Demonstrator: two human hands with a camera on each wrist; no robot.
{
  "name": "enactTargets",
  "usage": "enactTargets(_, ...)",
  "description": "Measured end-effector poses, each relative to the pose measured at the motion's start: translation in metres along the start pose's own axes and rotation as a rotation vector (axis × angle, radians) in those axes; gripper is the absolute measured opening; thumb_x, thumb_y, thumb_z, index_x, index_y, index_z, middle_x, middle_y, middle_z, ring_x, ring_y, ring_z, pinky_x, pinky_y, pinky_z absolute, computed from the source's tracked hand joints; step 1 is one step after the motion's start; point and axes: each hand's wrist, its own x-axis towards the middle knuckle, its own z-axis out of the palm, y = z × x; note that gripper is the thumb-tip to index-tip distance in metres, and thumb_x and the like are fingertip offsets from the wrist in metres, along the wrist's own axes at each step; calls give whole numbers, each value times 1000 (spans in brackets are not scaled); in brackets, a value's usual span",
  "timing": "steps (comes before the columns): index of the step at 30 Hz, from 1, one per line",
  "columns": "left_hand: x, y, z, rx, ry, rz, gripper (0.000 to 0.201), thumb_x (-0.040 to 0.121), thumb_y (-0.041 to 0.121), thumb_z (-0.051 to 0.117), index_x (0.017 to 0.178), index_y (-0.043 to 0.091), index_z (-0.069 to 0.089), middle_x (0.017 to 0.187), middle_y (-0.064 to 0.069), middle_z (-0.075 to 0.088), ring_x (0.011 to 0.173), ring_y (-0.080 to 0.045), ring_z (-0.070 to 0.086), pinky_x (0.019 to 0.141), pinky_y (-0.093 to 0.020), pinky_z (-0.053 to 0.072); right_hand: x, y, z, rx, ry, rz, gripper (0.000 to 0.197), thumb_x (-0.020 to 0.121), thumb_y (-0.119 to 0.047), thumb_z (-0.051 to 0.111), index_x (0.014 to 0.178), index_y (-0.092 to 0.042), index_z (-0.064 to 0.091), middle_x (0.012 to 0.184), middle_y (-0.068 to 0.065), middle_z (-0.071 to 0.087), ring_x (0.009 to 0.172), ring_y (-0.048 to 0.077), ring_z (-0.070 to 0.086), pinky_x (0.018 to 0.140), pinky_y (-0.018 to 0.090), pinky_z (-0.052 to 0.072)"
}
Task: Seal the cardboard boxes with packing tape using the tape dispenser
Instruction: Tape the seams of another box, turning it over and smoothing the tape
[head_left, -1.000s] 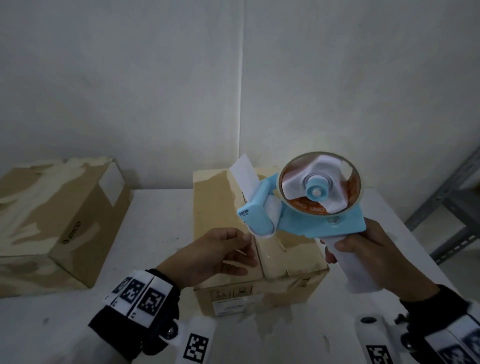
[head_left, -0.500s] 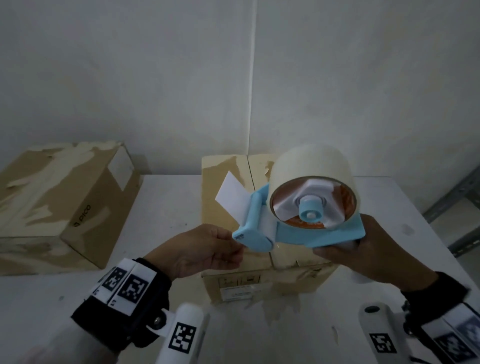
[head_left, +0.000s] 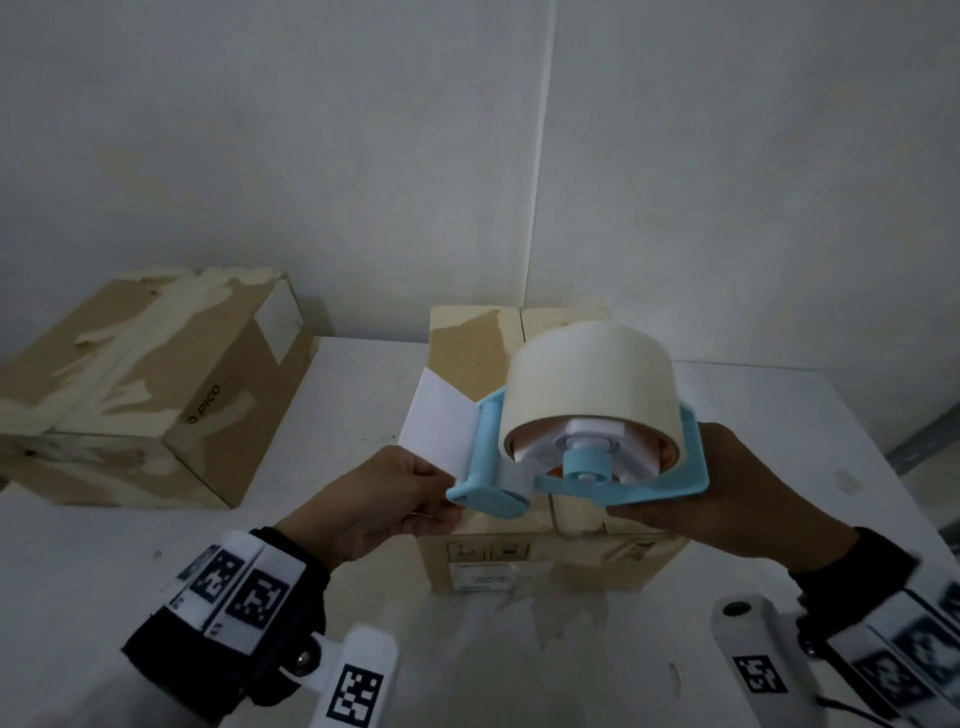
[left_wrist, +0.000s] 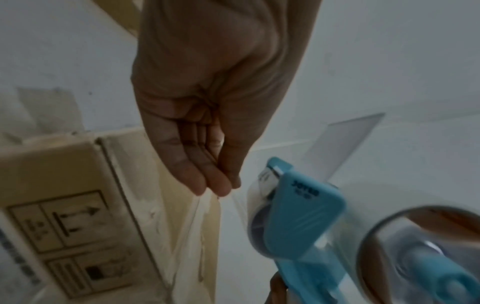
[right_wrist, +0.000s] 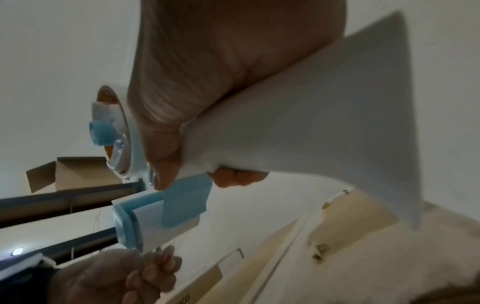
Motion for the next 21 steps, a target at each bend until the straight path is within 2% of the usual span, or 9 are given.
enactTargets(4,-4,-8,2,58,78,64,21,86,0,56,67,5,62,44,2,62,39,-3,58,44,-12,49,2,2,1,7,-32,2,45,51,-58,77,92,-45,65,84,-22,71,79,0,67,68,10,51)
enactTargets(8,-6,-15,9,50,121,106,23,85,1,57,64,8,62,47,1,63,40,-3,58,45,-12,50,1,11,-6,18,-41,-9,41,51,-23,88,78,-47,69,72,-25,71,71,-4,66,63,7,48)
enactTargets(13,-10,-27,-22,20,253,121,20,83,5,61,63,5,60,66,-10,59,39,-2,53,47,-14,51,-19,18,-39,-84,51,88,50,24,-63,81,69,-45,70,67,-30,69,65,-10,64,56,4,47)
enactTargets(14,-11,-30,-26,27,255,115,20,83,5,61,63,5,60,68,-10,60,40,-2,53,48,-15,51,-21,18,-44,-130,47,103,44,27,-55,85,65,-39,70,62,-32,67,62,-13,63,53,2,44)
enactTargets(15,-12,-34,-28,39,249,116,20,83,5,61,63,5,61,67,-9,61,41,-2,53,48,-15,51,-22,18,-48,-169,30,107,38,35,-37,91,64,-36,67,56,-33,64,58,-15,61,50,1,42)
enactTargets(17,-11,-40,-25,50,236,132,17,83,7,62,66,6,62,61,-5,62,41,-2,53,49,-15,52,-23,17,-52,-257,7,118,45,46,-2,88,66,-30,60,50,-34,60,53,-17,58,47,0,40)
enactTargets(18,-10,-42,-22,54,231,141,14,84,8,62,69,6,63,57,-3,62,42,-2,53,50,-15,51,-23,17,-55,-295,12,121,47,46,2,87,67,-29,60,51,-35,61,54,-17,58,48,0,40)
enactTargets(19,-8,-43,-19,60,229,148,13,84,9,62,72,6,64,53,0,63,42,-2,53,50,-15,51,-24,17,-58,-329,19,121,46,44,-3,90,69,-29,61,55,-35,62,56,-16,59,49,0,40)
enactTargets(21,-6,-45,-17,58,235,157,13,84,9,62,72,7,64,49,2,62,40,-2,52,50,-15,52,-27,15,-60,-325,19,136,42,38,-30,89,70,-30,62,60,-35,64,59,-15,60,49,0,42)
